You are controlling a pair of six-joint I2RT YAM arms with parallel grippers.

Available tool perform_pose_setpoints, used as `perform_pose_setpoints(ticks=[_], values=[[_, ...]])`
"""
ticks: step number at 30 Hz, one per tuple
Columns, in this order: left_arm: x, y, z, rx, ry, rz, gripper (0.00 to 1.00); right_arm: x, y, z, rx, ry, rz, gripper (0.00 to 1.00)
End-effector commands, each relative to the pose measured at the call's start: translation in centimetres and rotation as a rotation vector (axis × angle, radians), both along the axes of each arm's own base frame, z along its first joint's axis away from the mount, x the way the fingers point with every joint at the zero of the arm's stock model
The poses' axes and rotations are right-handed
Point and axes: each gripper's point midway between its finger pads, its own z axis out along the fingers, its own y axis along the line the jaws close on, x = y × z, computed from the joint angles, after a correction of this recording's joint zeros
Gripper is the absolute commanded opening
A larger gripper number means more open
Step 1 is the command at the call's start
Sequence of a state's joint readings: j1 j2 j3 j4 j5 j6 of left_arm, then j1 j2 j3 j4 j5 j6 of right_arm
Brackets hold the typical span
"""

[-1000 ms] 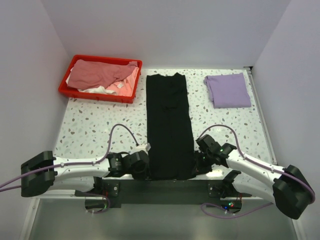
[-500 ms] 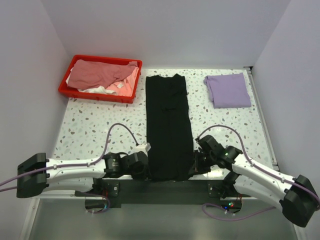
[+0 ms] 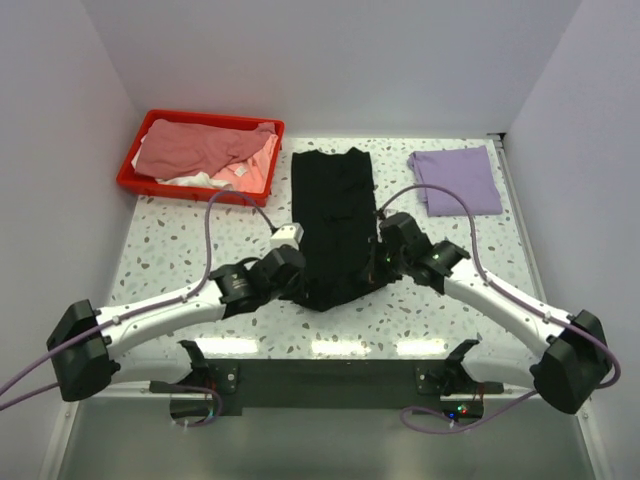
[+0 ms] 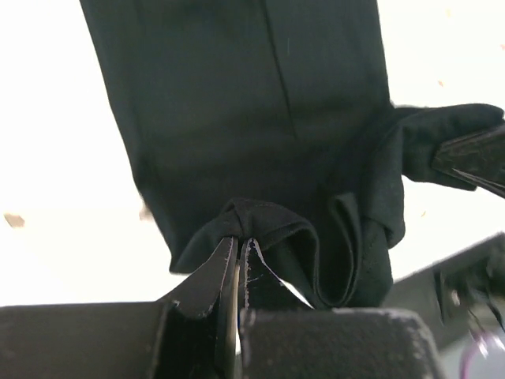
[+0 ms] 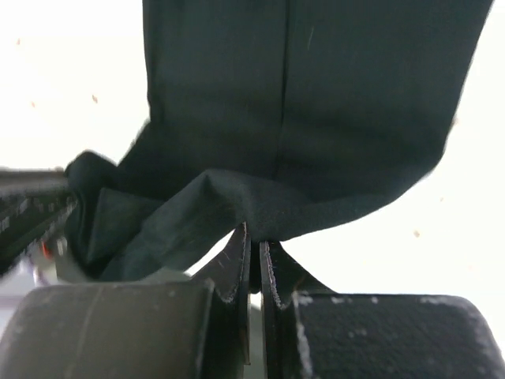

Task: Fold and stack the t-shirts
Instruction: Fold the tshirt

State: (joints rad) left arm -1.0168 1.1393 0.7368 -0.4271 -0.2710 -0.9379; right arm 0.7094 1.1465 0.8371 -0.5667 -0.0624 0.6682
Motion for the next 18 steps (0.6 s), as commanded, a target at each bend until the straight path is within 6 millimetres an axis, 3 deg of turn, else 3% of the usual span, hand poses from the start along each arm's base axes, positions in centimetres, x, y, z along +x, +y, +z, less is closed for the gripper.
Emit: perform_pose_setpoints(ticks=[1, 4, 9, 18], values=[[5.2, -0.8, 3.6, 0.048, -0.182, 0.009, 0.00, 5.6, 0.5, 3.3, 0.018, -0.173, -0.060, 0.00], [8.2, -1.2, 4.2, 0.051, -0.201, 0.018, 0.00, 7.8, 0.6, 4.9, 0.009, -0.233, -0.090, 0.00], [12.3, -1.2, 4.3, 0.063, -0.214, 0.038, 0.00, 10.4, 0.5, 4.6, -0.025, -0.238, -0.121, 0.00], [16.7, -0.3, 3.8, 0.117, -0.218, 0.088, 0.00, 14.0, 0.0, 3.9, -0.048, -0.232, -0.151, 0.00]])
